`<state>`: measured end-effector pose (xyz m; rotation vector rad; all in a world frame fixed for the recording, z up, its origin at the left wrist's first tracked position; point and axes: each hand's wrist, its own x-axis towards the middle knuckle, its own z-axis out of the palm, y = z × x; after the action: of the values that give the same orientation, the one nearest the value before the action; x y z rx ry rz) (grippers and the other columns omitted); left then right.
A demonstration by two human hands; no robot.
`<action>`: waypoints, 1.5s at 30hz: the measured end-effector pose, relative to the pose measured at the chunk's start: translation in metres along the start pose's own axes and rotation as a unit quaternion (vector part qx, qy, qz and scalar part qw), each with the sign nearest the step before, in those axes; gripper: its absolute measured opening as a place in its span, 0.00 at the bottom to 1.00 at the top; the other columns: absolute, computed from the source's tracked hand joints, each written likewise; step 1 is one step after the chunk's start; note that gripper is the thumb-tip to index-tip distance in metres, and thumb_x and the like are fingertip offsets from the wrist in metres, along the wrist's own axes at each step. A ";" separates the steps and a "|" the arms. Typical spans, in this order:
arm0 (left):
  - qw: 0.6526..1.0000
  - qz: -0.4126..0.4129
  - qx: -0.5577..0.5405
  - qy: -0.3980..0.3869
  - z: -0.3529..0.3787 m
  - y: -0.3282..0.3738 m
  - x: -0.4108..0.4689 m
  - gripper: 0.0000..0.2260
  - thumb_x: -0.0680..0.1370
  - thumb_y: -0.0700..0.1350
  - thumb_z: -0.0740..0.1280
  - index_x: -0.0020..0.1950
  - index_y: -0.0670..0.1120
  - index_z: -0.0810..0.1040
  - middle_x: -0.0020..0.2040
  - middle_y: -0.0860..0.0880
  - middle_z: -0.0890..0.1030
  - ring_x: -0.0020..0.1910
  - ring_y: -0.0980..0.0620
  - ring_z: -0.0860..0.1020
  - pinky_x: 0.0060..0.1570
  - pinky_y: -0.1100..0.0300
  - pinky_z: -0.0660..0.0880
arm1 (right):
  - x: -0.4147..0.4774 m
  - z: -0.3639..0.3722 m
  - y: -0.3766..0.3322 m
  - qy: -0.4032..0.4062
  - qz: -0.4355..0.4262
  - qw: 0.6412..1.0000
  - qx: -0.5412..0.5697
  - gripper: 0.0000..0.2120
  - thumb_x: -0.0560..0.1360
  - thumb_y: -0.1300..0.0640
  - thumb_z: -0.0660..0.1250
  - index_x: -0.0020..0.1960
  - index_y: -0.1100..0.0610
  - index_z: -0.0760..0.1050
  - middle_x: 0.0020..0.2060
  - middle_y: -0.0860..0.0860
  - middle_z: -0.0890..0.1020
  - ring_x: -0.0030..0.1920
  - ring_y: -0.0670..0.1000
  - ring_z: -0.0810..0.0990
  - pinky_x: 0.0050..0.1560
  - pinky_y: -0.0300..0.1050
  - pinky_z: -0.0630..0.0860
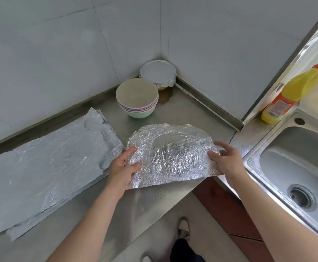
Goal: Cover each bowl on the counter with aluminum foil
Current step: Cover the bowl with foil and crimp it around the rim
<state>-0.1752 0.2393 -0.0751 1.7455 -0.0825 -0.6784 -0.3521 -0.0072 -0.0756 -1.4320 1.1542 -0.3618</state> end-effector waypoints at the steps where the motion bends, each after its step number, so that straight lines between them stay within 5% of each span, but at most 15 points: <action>1: 1.000 0.000 0.003 0.009 0.000 -0.002 0.002 0.26 0.74 0.33 0.71 0.56 0.65 0.77 0.67 0.56 0.74 0.63 0.58 0.73 0.48 0.62 0.74 | 0.002 0.001 0.002 0.004 -0.015 1.000 0.011 0.19 0.73 0.61 0.74 0.61 0.50 0.77 0.35 0.50 0.71 0.36 0.54 0.74 0.37 0.48 0.73; 2: 1.000 -0.001 0.007 0.018 0.000 -0.002 0.002 0.26 0.74 0.34 0.71 0.57 0.66 0.77 0.64 0.53 0.77 0.59 0.56 0.75 0.47 0.61 0.75 | 0.002 0.003 0.001 0.006 -0.030 0.999 0.023 0.19 0.73 0.61 0.73 0.61 0.49 0.77 0.35 0.50 0.71 0.37 0.54 0.73 0.37 0.48 0.72; 3: 1.000 -0.003 0.011 0.025 0.000 0.000 0.001 0.26 0.74 0.35 0.71 0.58 0.66 0.77 0.62 0.59 0.59 0.54 0.55 0.76 0.42 0.62 0.77 | 0.002 0.004 0.002 0.009 -0.040 0.999 0.032 0.20 0.73 0.61 0.73 0.62 0.47 0.76 0.36 0.50 0.71 0.37 0.53 0.74 0.38 0.48 0.72; 4: 1.000 -0.003 0.014 0.028 0.000 0.001 0.000 0.26 0.75 0.35 0.71 0.60 0.65 0.76 0.48 0.62 0.70 0.50 0.54 0.76 0.40 0.61 0.77 | 0.001 0.005 0.001 0.007 -0.047 0.998 0.040 0.21 0.73 0.62 0.73 0.62 0.46 0.75 0.37 0.51 0.71 0.36 0.53 0.73 0.37 0.48 0.72; 8: 0.999 0.015 0.036 0.017 -0.005 0.001 0.000 0.27 0.74 0.34 0.71 0.66 0.60 0.74 0.68 0.56 0.73 0.66 0.55 0.72 0.63 0.54 0.71 | -0.003 0.006 -0.003 -0.007 -0.057 0.997 0.051 0.25 0.75 0.65 0.70 0.67 0.46 0.71 0.38 0.52 0.69 0.31 0.50 0.71 0.25 0.41 0.70; 12: 0.982 0.050 0.169 0.066 -0.005 0.008 -0.002 0.25 0.74 0.32 0.67 0.66 0.55 0.74 0.62 0.52 0.76 0.56 0.53 0.76 0.53 0.62 0.71 | -0.008 0.006 -0.003 -0.005 -0.091 0.995 0.027 0.25 0.75 0.63 0.70 0.68 0.46 0.70 0.39 0.54 0.70 0.31 0.53 0.70 0.26 0.42 0.72; 15: 0.903 0.214 0.351 0.127 0.003 0.016 -0.007 0.19 0.75 0.34 0.66 0.64 0.47 0.77 0.61 0.50 0.77 0.59 0.50 0.75 0.57 0.62 0.68 | -0.007 0.007 -0.001 -0.011 -0.104 0.994 0.033 0.25 0.75 0.63 0.71 0.67 0.46 0.71 0.39 0.55 0.70 0.32 0.52 0.69 0.25 0.41 0.70; 21: 0.810 0.352 0.455 -0.113 0.048 0.017 -0.006 0.22 0.80 0.58 0.59 0.71 0.52 0.71 0.74 0.52 0.66 0.73 0.55 0.59 0.69 0.61 0.55 | 0.003 0.008 -0.001 -0.016 -0.124 0.991 0.053 0.25 0.75 0.63 0.71 0.65 0.42 0.73 0.53 0.52 0.75 0.35 0.40 0.80 0.34 0.42 0.77; 23: 0.781 0.376 0.481 -0.128 0.055 0.013 0.001 0.28 0.76 0.65 0.50 0.73 0.56 0.68 0.76 0.53 0.62 0.75 0.55 0.56 0.69 0.62 0.51 | 0.013 0.008 0.004 -0.026 -0.134 0.989 0.047 0.22 0.75 0.65 0.70 0.63 0.43 0.75 0.54 0.54 0.76 0.35 0.37 0.80 0.40 0.49 0.78; 26: 0.763 0.376 0.511 -0.124 0.055 0.007 0.012 0.33 0.72 0.70 0.44 0.74 0.60 0.65 0.77 0.57 0.59 0.75 0.58 0.55 0.71 0.62 0.50 | 0.025 0.004 0.006 -0.069 -0.137 0.988 0.014 0.20 0.74 0.70 0.64 0.60 0.49 0.77 0.42 0.52 0.77 0.30 0.46 0.73 0.31 0.42 0.71; 29: 0.759 0.378 0.516 -0.124 0.056 -0.002 0.018 0.37 0.69 0.76 0.45 0.72 0.61 0.67 0.75 0.58 0.63 0.74 0.59 0.58 0.72 0.64 0.52 | 0.035 -0.002 -0.002 -0.124 -0.136 0.980 -0.070 0.16 0.76 0.61 0.67 0.61 0.47 0.74 0.47 0.49 0.78 0.26 0.44 0.72 0.25 0.36 0.68; 32: 0.739 0.429 0.504 -0.125 0.059 -0.011 0.012 0.37 0.67 0.76 0.47 0.68 0.60 0.72 0.71 0.59 0.70 0.69 0.63 0.62 0.67 0.69 0.52 | 0.045 0.002 -0.008 -0.119 -0.169 0.967 -0.145 0.17 0.75 0.49 0.70 0.62 0.46 0.74 0.52 0.46 0.80 0.21 0.40 0.71 0.19 0.34 0.67; 37: 0.747 0.463 0.461 -0.121 0.065 -0.016 0.002 0.26 0.67 0.72 0.65 0.60 0.61 0.78 0.57 0.62 0.79 0.56 0.62 0.73 0.61 0.58 0.70 | 0.056 0.014 -0.006 -0.071 -0.260 0.957 -0.104 0.13 0.76 0.58 0.70 0.59 0.48 0.75 0.34 0.53 0.79 0.20 0.47 0.68 0.18 0.37 0.67; 41: 0.720 0.560 0.409 -0.034 0.071 -0.038 -0.010 0.09 0.71 0.55 0.72 0.49 0.56 0.83 0.46 0.59 0.82 0.49 0.56 0.77 0.50 0.53 0.75 | 0.058 0.019 0.002 -0.081 -0.260 0.962 -0.016 0.16 0.73 0.61 0.71 0.59 0.48 0.77 0.29 0.50 0.81 0.29 0.52 0.69 0.37 0.48 0.68; 45: 0.707 0.605 0.364 0.037 0.076 -0.063 -0.015 0.07 0.72 0.49 0.68 0.44 0.50 0.85 0.41 0.57 0.83 0.44 0.53 0.78 0.43 0.52 0.77 | 0.048 0.013 0.012 -0.069 -0.251 0.966 -0.013 0.19 0.75 0.63 0.69 0.62 0.48 0.74 0.26 0.49 0.77 0.21 0.46 0.64 0.22 0.35 0.62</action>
<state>-0.2425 0.1977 -0.1360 1.9293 -1.4781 0.5046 -0.3257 -0.0353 -0.1086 -1.7380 0.6738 -0.5887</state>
